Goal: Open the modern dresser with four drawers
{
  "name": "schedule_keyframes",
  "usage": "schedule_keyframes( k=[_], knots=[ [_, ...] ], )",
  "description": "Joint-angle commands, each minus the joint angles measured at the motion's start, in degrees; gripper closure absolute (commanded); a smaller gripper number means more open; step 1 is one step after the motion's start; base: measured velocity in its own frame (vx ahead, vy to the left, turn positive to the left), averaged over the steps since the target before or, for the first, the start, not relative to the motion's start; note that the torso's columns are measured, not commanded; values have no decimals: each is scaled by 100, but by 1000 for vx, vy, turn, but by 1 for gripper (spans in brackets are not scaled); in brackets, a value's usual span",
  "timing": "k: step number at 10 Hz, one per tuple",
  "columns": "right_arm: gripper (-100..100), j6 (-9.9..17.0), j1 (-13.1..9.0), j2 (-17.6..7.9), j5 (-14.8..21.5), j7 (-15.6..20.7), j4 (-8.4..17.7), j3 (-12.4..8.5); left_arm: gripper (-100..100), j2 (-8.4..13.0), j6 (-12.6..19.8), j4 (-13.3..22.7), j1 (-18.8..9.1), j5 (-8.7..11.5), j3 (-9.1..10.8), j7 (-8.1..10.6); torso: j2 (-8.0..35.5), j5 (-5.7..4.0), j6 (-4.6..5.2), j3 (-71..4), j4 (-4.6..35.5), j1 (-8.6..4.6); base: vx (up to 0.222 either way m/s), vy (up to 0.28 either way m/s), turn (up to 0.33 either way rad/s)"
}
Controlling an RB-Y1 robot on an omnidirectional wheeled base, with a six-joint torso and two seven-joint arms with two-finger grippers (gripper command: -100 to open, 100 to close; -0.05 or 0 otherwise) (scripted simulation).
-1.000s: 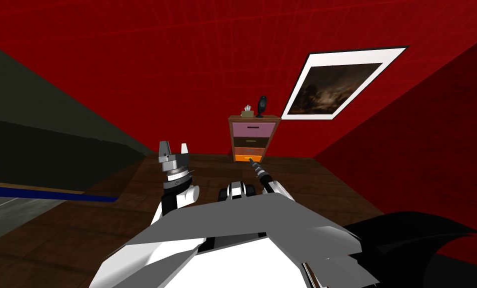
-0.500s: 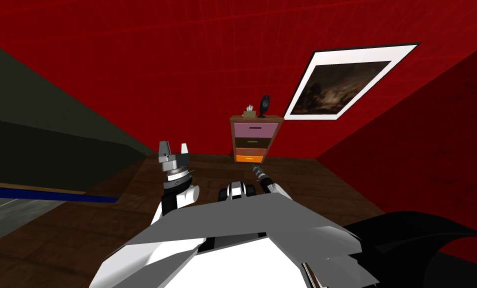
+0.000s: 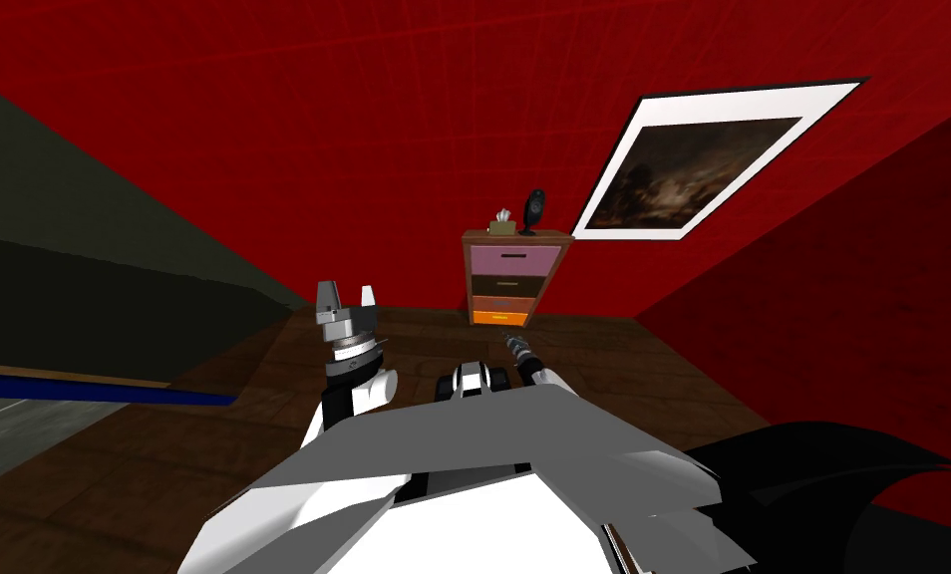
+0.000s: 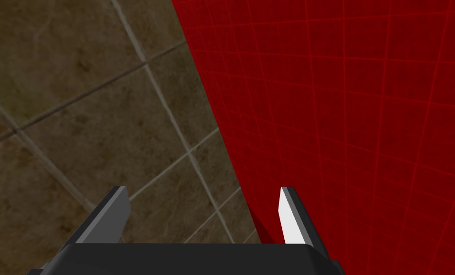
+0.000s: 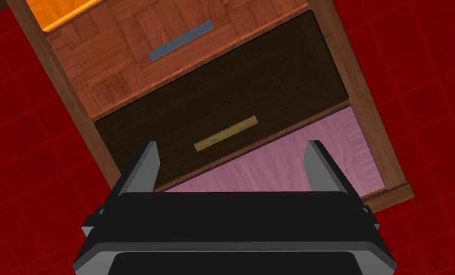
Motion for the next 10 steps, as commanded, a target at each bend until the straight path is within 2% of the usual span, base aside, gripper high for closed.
schedule_keyframes(
  k=[1, 2, 3, 5, 6, 8, 9, 10],
  knots=[
    [-100, 304, -37, -102, 477, -47, 323, 101, 0, 0, 0, 0, 0, 0, 0, 0, -9, 1, 0, -4, -2, 8, 72, 56, 15],
    [-100, 304, -37, -102, 558, -47, 323, 101, 0, 0, 0, 0, 0, 0, 0, 0, -13, 2, -1, -8, -3, 7, 38, 24, 0],
    [-100, 619, -58, -202, 745, -77, 538, 210, 0, 0, 0, 0, 0, 0, 0, 0, -4, -1, 0, -2, -1, -3, 64, 43, 37],
    [-100, 627, -58, -202, 1017, -77, 600, 210, 0, 0, 0, 0, 0, 0, 0, 0, -9, 1, 0, -5, -3, 7, 53, 37, 3],
    [-100, 910, -83, -297, 1208, -102, 866, 310, 0, 0, 0, 0, 0, 0, 0, 0, -1, 0, 0, -1, 0, 0, 91, 44, 29],
    [-100, 944, -83, -297, 1466, -102, 880, 310, 0, 0, 0, 0, 1, 0, 0, 0, -12, 1, 0, -8, -4, 5, 57, 30, 10],
    [-100, 1221, -112, -385, 1660, -122, 1144, 401, 0, 0, 0, 0, 0, 0, 0, 0, 4, 0, 0, 2, 1, 0, 72, 43, 33],
    [-100, 1256, -112, -385, 1886, -122, 1162, 401, 0, 0, 0, 0, 0, 0, 0, 0, -7, 1, -1, -2, -1, 7, 84, 51, 17]
  ],
)
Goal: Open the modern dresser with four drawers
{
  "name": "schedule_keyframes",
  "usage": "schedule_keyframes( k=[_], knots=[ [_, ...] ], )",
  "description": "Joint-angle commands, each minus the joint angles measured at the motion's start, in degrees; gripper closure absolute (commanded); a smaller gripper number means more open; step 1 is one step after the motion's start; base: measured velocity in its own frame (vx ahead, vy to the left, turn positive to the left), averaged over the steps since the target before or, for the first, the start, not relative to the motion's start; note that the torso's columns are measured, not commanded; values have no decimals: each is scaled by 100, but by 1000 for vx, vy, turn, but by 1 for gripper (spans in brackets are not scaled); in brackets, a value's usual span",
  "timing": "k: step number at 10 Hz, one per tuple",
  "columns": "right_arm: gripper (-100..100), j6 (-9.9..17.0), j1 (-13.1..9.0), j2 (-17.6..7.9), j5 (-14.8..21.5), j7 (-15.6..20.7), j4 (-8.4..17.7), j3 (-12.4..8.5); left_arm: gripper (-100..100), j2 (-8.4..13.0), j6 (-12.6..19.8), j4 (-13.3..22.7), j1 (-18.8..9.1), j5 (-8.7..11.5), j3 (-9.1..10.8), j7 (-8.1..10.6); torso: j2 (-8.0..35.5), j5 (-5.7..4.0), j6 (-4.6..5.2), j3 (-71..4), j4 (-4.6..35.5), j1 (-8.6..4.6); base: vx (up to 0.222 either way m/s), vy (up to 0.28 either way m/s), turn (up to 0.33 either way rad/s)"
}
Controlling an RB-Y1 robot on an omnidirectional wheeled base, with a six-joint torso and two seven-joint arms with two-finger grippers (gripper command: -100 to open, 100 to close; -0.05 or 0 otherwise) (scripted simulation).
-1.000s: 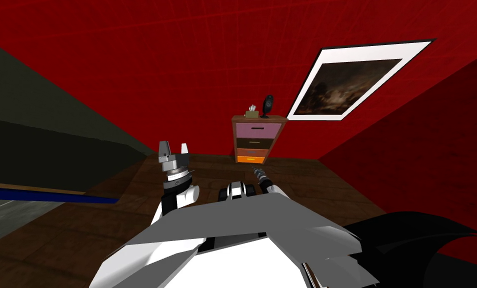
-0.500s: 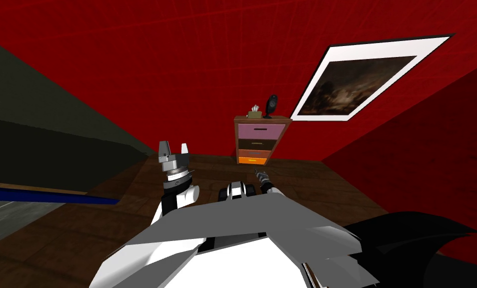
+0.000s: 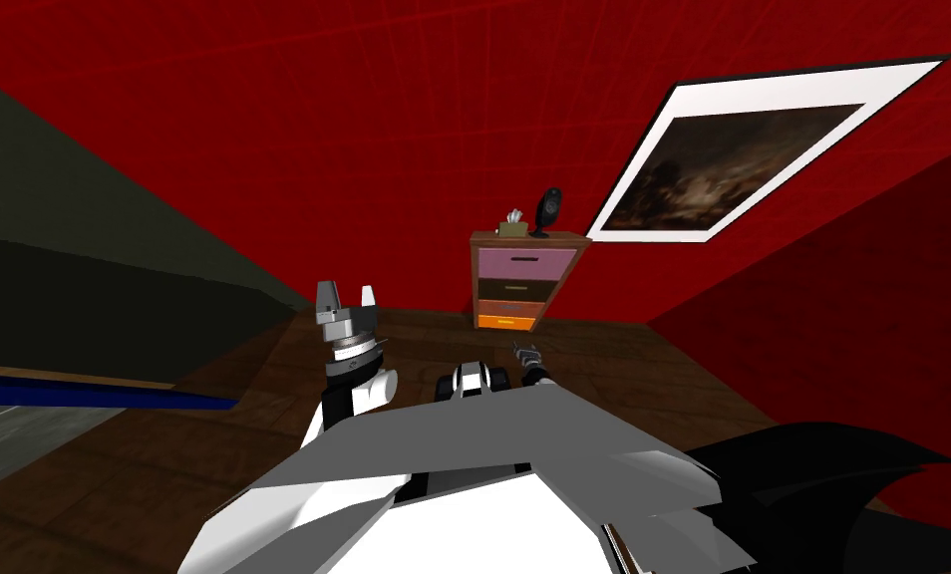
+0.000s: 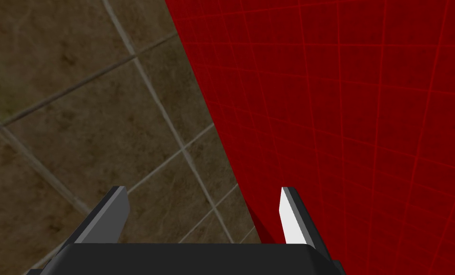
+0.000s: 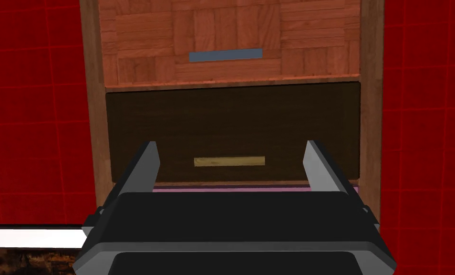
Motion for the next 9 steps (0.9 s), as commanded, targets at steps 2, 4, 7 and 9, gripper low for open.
schedule_keyframes(
  k=[2, 4, 7, 9],
  knots=[
    [-100, 509, -49, -134, 707, 8, 397, 133, 0, 0, 0, 0, 0, 0, 0, 0, -10, 1, 0, -8, -4, 1, 103, 48, 24],
    [-100, 807, -85, -206, 1118, -2, 681, 204, 0, 0, 0, 0, 1, 0, 0, 0, -8, -1, 0, -6, -3, -6, 114, 35, 30],
    [-100, 1096, -125, -268, 1531, -7, 965, 265, 0, 0, 0, 0, 0, 0, 0, 0, 4, -1, 0, 3, 1, -3, 76, 24, 18],
    [-100, 1376, -168, -324, 1885, -7, 1250, 316, 0, 0, 0, 0, 1, 0, 0, 0, -12, 2, 0, -9, -4, 4, 111, 30, 26]
  ],
)
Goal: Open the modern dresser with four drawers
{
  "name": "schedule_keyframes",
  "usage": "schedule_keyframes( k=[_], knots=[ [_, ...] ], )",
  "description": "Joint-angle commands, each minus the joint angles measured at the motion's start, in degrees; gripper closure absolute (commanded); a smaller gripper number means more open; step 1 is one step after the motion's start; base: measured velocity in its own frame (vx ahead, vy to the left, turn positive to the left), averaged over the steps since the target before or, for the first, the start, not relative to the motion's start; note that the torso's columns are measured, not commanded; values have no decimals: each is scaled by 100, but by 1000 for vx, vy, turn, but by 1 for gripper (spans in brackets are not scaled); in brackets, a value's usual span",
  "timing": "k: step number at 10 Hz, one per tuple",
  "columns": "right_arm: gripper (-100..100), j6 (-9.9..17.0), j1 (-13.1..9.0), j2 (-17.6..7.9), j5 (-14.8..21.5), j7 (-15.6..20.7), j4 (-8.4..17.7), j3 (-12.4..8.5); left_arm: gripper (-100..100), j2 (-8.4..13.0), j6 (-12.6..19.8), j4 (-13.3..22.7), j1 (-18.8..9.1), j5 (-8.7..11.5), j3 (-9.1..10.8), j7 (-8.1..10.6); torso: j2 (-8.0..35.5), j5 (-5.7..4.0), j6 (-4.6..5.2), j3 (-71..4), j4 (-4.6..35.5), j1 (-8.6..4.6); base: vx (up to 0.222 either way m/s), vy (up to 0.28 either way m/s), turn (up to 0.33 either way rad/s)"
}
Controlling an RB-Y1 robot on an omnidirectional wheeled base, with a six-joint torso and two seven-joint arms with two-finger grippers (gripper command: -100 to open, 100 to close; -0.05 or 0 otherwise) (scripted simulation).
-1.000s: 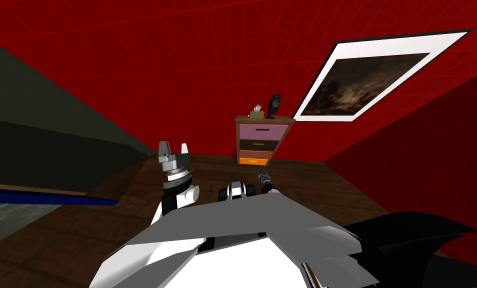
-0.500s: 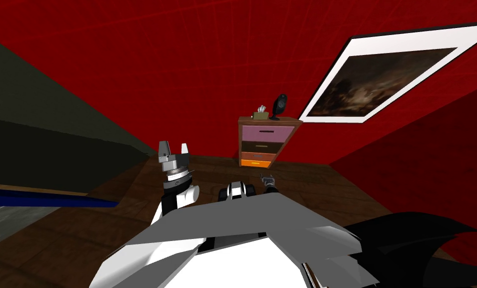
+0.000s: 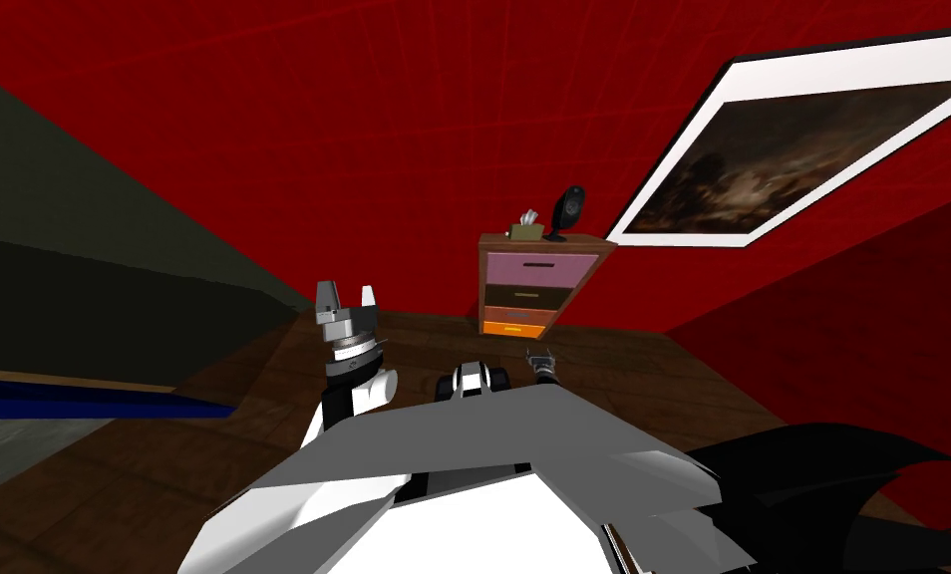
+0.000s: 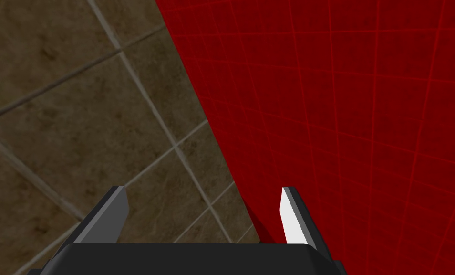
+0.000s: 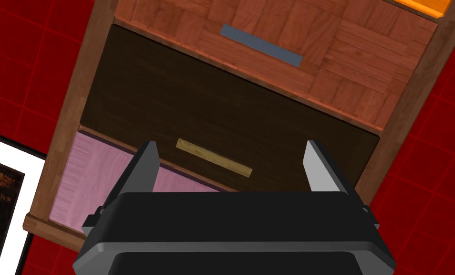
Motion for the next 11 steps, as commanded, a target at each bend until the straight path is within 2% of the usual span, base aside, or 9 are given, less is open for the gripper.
schedule_keyframes(
  k=[1, 2, 3, 4, 5, 6, 7, 8, 11],
  knots=[
    [-100, 181, -31, -31, 327, 1, 198, 19, 0, 0, 0, 0, 0, 0, 0, 0, 8, -2, 1, 3, 1, -11, 57, -3, 4],
    [-100, 450, -77, -77, 559, 4, 448, 61, 0, 0, 0, 0, -1, 0, 0, 0, 25, -4, 1, 14, 6, -16, 98, 5, 33],
    [-100, 450, -77, -77, 694, 4, 481, 61, 0, 0, 0, 0, 0, 0, 0, 0, 12, -3, 0, 9, 4, -11, 108, 16, 26],
    [-100, 692, -125, -113, 899, 11, 759, 95, 0, 0, 0, 0, 0, 0, 0, 0, 9, 0, 1, 4, 2, -3, 147, 9, 36],
    [-100, 710, -125, -113, 1045, 11, 759, 95, 0, 0, 0, 0, 0, 0, 0, 0, -3, -1, 0, -2, -1, -5, 138, 19, 23],
    [-100, 959, -173, -136, 1249, 21, 1030, 124, 0, 0, 0, 0, 0, 0, 0, 0, 6, 0, 1, 1, 0, -2, 117, 29, 42],
    [-100, 959, -173, -136, 1381, 21, 1032, 124, 0, 0, 0, 0, 0, 0, 0, 0, 16, 0, 0, 9, 4, -2, 106, 25, 19],
    [-100, 1197, -223, -153, 1574, 33, 1286, 146, 0, 0, 0, 0, 0, 0, 0, 0, 22, -1, 1, 13, 6, -5, 140, 17, 37],
    [-100, 1424, -272, -164, 2006, 47, 1554, 163, 0, 0, 0, 0, 0, 0, 1, 0, 8, -3, 0, 5, 2, -11, 123, 1, 27]
  ],
)
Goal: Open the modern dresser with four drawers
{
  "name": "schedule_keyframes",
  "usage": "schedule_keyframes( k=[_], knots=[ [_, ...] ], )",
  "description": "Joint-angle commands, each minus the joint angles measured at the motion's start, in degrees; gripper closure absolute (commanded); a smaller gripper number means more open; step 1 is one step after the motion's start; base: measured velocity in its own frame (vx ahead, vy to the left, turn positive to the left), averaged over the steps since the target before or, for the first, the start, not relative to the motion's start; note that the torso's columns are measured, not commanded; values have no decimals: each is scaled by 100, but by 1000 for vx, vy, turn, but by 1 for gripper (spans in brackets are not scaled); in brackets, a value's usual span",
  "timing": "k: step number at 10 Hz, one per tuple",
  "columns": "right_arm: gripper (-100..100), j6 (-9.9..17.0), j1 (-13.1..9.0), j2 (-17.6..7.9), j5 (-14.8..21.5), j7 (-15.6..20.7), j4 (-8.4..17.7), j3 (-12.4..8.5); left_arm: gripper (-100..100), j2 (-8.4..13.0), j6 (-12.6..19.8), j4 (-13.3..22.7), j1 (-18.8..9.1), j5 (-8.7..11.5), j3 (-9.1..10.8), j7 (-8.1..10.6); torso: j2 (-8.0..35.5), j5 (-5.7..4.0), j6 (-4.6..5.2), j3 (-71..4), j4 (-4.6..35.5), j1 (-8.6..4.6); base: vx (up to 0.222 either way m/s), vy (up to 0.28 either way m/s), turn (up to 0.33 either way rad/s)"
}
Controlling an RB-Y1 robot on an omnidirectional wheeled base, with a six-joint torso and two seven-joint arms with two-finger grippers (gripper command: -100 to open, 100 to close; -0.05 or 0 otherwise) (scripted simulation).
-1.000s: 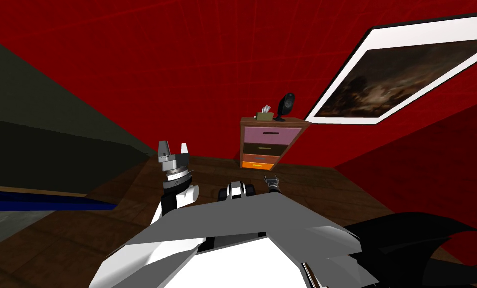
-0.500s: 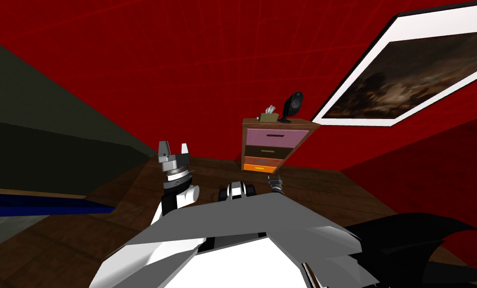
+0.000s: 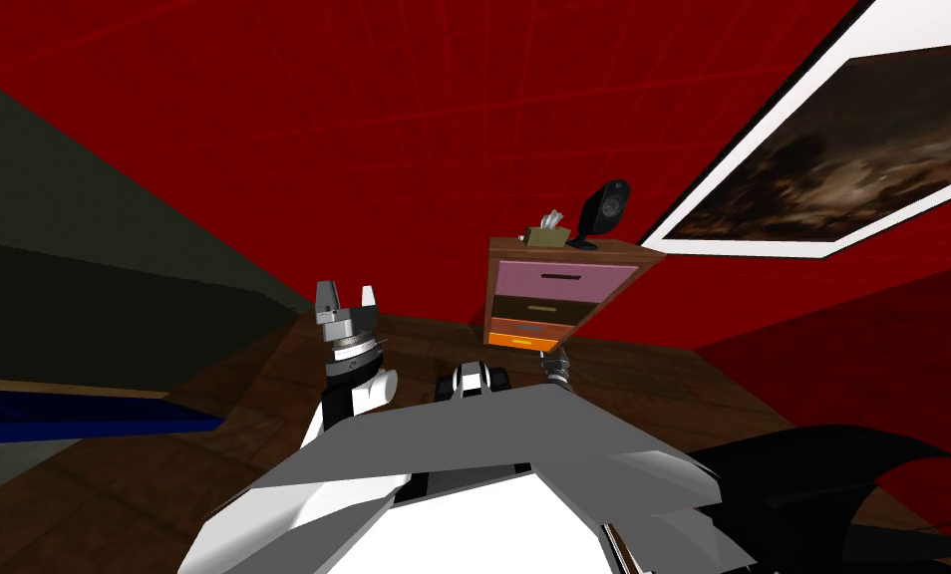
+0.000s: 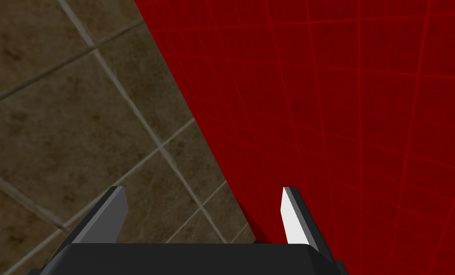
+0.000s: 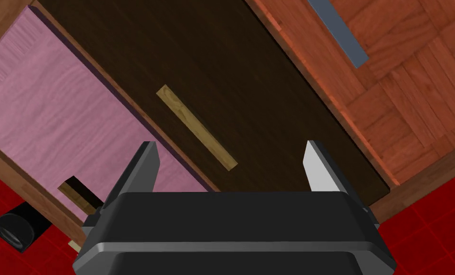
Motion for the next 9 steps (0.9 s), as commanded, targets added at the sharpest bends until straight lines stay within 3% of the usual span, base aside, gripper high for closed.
schedule_keyframes(
  k=[1, 2, 3, 4, 6, 7, 9],
  knots=[
    [-100, 354, -108, -4, 434, -16, 423, 33, 0, 0, 0, 0, 0, 0, 0, 0, 11, 0, 1, 5, 2, 2, 128, 4, 36],
    [-100, 354, -108, -4, 534, -16, 465, 33, 0, 0, 0, 0, 0, 0, 0, 0, 3, 1, 0, 3, 1, 6, 113, 8, 18],
    [-100, 556, -155, -5, 750, 0, 696, 42, 0, 0, 0, 0, 0, 0, 0, 0, 9, 2, 1, 4, 1, 8, 115, 16, 39],
    [-100, 556, -155, -5, 804, 0, 696, 42, 0, 0, 0, 0, 0, 0, 0, 0, 5, 3, 0, 3, 1, 8, 97, -3, 16],
    [-100, 915, -242, 4, 1187, 33, 1072, 52, 0, 0, 0, 0, 0, 0, 0, 0, 4, -1, 0, 3, 1, -2, 146, -14, 35],
    [-100, 920, -242, 4, 1291, 33, 1114, 52, 0, 0, 0, 0, 0, 0, 0, 0, -16, 0, 0, -9, -4, 0, 135, -4, 30],
    [-100, 1227, -318, -2, 1665, 65, 1467, 53, 0, 0, 0, 0, 0, 0, 0, 0, 10, 2, 1, 6, 2, 6, 141, -11, 43]
  ],
)
